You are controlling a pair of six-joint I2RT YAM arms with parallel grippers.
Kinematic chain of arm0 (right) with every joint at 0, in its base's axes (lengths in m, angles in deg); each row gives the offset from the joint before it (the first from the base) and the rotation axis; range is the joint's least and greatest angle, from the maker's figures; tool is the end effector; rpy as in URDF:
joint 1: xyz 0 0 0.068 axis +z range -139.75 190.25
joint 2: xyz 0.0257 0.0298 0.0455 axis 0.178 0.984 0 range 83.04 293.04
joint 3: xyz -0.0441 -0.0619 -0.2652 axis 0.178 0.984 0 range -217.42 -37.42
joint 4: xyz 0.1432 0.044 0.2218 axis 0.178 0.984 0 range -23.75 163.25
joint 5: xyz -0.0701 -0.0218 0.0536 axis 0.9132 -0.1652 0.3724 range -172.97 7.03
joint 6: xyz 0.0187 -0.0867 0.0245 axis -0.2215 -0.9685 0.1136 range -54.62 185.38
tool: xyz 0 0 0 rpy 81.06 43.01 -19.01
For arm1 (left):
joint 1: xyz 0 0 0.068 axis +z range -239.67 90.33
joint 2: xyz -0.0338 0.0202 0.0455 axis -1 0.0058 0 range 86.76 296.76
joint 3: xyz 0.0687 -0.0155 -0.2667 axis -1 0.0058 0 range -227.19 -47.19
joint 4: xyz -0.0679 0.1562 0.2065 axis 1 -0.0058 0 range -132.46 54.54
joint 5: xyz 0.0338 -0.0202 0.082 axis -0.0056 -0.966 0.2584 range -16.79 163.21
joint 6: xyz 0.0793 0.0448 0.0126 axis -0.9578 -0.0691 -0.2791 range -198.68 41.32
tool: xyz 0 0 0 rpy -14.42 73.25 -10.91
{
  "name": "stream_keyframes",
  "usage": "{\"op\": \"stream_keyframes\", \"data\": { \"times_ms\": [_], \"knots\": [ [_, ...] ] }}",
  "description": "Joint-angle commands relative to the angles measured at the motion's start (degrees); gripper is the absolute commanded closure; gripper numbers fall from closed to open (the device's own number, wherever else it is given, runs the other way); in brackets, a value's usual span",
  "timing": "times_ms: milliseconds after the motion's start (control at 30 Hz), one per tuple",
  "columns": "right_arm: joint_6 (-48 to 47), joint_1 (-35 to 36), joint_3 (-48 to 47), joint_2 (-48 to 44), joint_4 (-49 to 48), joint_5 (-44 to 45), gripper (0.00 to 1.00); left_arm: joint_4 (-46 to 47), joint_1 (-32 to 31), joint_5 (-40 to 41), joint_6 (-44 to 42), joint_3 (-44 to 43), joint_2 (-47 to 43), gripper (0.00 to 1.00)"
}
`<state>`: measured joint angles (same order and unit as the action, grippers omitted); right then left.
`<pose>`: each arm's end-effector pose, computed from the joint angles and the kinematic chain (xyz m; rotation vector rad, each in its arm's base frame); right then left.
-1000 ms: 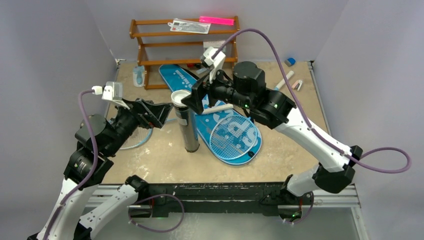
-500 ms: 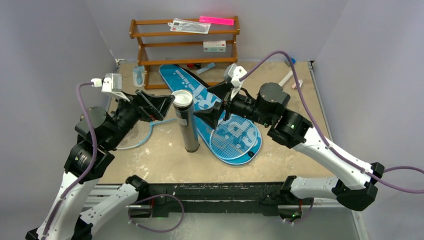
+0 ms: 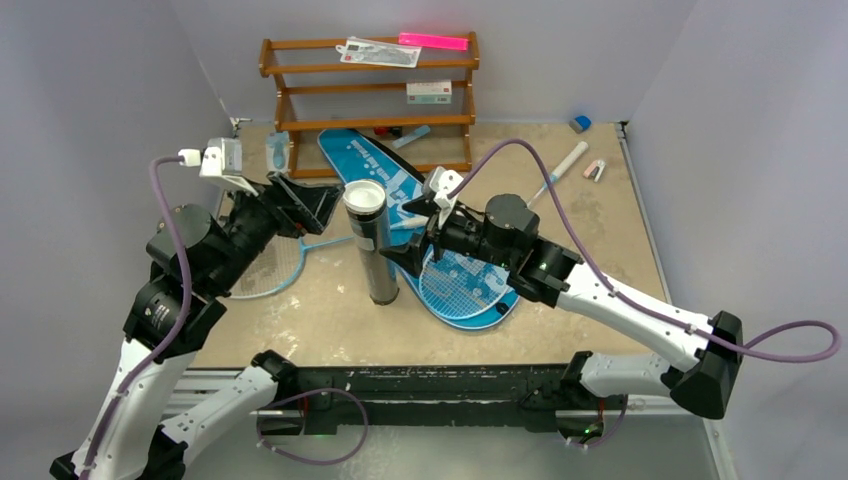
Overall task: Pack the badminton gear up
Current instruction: Close the lid on the shuttle tube.
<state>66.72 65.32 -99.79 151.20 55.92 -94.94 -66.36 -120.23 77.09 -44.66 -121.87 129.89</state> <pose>0.1756 0.2814 0.4080 -0.8616 1.3099 0.9410 0.1446 -0.0788 0.4807 -0.1043 1.6176 -0.8289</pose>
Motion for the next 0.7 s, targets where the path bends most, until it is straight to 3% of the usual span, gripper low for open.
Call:
{"op": "stream_keyframes", "data": {
  "times_ms": [0,667],
  "knots": [
    [-0.02,0.13,1.86,0.96,-9.23,-1.96,0.01,-0.25,-0.11,0.02,-1.75,-1.7,0.96,0.19],
    [2.65,0.08,-0.66,8.83,-15.25,-0.53,0.03,0.39,-0.11,-1.35,-2.54,0.14,2.12,0.14]
  ]
}}
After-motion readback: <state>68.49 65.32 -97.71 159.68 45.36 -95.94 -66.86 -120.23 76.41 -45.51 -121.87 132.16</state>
